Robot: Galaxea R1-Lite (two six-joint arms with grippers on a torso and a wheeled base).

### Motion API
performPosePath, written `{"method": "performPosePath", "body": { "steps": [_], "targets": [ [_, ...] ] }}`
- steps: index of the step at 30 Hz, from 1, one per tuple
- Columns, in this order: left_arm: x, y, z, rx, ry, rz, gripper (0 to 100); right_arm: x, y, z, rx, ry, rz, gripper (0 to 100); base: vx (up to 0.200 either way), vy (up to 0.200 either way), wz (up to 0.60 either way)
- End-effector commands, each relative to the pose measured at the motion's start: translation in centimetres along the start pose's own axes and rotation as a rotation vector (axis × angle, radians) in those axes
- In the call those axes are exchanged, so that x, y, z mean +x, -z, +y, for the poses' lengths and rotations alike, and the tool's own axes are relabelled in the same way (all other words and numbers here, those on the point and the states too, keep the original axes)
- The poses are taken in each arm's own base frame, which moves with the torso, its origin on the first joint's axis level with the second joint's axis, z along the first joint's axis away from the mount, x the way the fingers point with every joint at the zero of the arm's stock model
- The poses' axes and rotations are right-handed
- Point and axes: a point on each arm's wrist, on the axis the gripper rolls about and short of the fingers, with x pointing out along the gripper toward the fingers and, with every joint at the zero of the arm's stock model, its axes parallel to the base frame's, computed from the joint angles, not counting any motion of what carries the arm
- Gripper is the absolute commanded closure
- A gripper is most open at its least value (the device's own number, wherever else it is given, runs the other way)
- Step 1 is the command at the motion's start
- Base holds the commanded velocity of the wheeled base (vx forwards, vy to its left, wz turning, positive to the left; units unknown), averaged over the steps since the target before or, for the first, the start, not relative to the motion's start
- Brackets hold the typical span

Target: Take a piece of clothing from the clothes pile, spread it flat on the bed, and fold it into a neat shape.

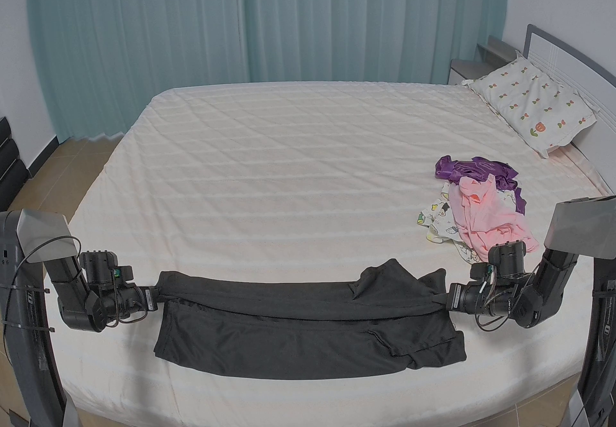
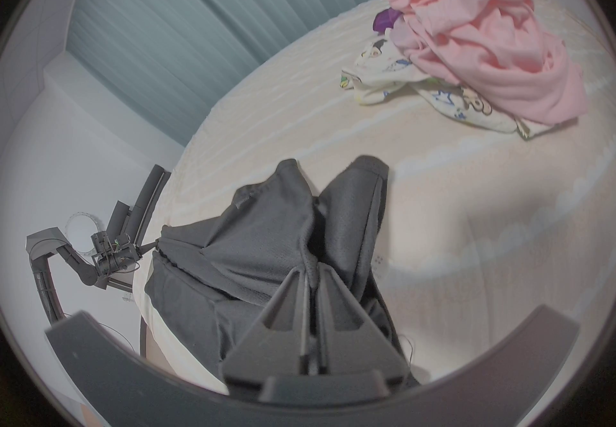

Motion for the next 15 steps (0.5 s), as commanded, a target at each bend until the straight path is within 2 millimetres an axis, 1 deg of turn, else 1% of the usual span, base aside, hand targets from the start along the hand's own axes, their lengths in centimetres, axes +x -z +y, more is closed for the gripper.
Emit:
{"method": "performPosePath", "body": {
  "steps": [1, 2, 6, 9, 10, 12, 15],
  "targets": [
    [0.1, 1.3, 0.0, 0.007, -0.015, 0.051, 100, 0.3, 0.5, -0.1, 0.015, 0.014, 0.043, 0, 0.000, 0.000, 0.00],
    [0.0, 1.4, 0.0, 0.009, -0.015, 0.055, 0, 0.2, 0.5, -0.1, 0.017, 0.018, 0.048, 0, 0.000, 0.000, 0.00],
    [-0.2, 1.7, 0.0, 0.007, -0.016, 0.064, 0, -0.3, -0.1, 0.1, 0.014, 0.016, 0.024, 0, 0.000, 0.000, 0.00],
    [-0.6, 1.8, 0.3, -0.011, -0.026, 0.066, 0, -1.3, -1.0, 0.3, 0.026, 0.007, -0.015, 0, 0.000, 0.000, 0.00],
    [-0.6, 1.8, 0.3, -0.011, -0.026, 0.066, 0, -1.3, -1.0, 0.3, 0.026, 0.007, -0.015, 0, 0.000, 0.000, 0.00],
    [-1.5, 1.2, 0.7, -0.040, -0.037, 0.044, 0, -2.2, -1.9, 0.8, 0.044, -0.008, -0.051, 0, 0.000, 0.000, 0.00],
    [-2.2, 0.0, 0.9, -0.155, -0.041, -0.002, 0, -2.2, -2.5, 1.6, 0.064, -0.031, -0.071, 0, 0.000, 0.000, 0.00]
  ]
}}
